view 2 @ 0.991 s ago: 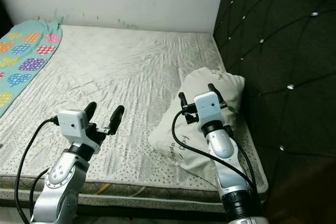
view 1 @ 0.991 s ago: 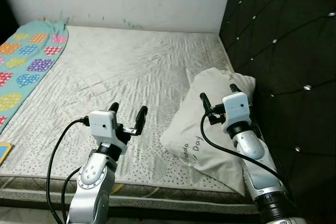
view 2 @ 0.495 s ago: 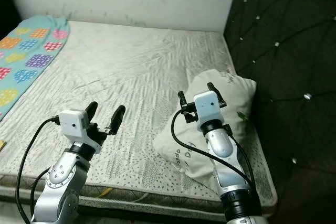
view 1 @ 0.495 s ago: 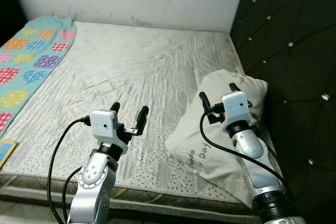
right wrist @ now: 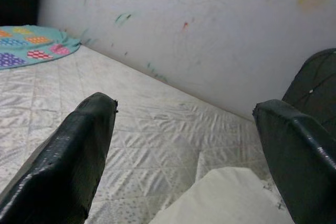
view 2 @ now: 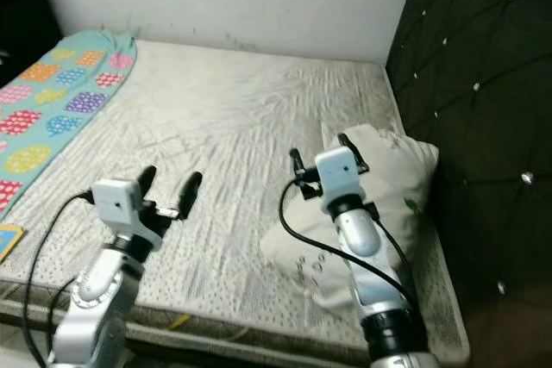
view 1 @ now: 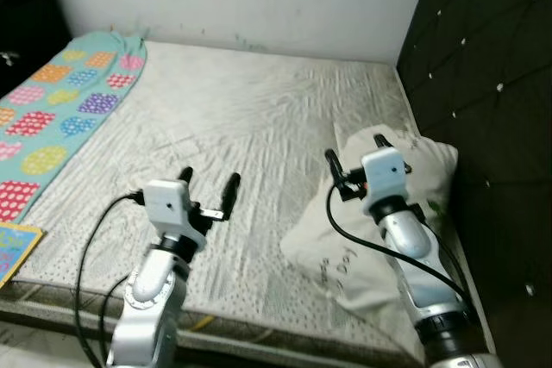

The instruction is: Clean up the room

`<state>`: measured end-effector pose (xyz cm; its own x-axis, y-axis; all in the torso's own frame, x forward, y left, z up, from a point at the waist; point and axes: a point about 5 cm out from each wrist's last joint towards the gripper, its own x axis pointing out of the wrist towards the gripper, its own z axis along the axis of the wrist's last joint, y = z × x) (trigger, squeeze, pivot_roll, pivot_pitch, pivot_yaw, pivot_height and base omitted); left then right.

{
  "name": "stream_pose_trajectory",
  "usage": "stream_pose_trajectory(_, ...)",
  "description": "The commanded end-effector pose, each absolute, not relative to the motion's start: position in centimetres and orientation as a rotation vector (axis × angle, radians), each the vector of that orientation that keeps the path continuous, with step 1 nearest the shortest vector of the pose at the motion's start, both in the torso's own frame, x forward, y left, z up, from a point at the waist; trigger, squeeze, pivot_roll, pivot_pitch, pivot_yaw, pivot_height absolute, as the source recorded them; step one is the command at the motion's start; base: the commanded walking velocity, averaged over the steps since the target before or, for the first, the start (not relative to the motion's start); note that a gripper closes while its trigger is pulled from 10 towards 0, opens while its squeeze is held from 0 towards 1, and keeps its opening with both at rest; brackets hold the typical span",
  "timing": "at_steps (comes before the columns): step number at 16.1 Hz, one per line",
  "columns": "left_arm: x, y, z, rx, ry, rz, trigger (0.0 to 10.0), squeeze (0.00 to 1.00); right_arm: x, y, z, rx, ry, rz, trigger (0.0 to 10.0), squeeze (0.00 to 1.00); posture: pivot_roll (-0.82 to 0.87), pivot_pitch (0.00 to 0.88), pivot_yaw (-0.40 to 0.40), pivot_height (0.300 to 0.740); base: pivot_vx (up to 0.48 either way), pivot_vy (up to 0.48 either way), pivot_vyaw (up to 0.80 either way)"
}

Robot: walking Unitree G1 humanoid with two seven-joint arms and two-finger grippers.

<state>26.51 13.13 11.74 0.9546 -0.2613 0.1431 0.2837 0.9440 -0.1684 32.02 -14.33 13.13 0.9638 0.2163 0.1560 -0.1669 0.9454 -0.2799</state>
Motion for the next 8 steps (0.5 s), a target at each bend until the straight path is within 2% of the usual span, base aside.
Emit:
stream_pose_trajectory(1,26.57,13.26,11.99,-0.179,-0.130,-0.286,10.0,0.00,32.20,-14.15,13.48,-0.269,-0.199,0.199,10.0,0.00,-0.04,0.000,-0.017,0.740,0.315,0.000,0.00)
stream_pose_trajectory(7,26.59,13.19,11.93,-0.183,-0.128,-0.286,10.0,0.00,32.27,-14.08,13.55,-0.271,-0.203,0.202,10.0,0.00,-0.03,0.000,-0.019,0.740,0.314,0.000,0.00)
stream_pose_trajectory(8,26.59,13.21,11.86,-0.197,-0.121,-0.276,10.0,0.00,32.29,-14.09,13.53,-0.272,-0.203,0.203,10.0,0.00,-0.04,0.000,-0.020,0.740,0.000,0.000,0.00)
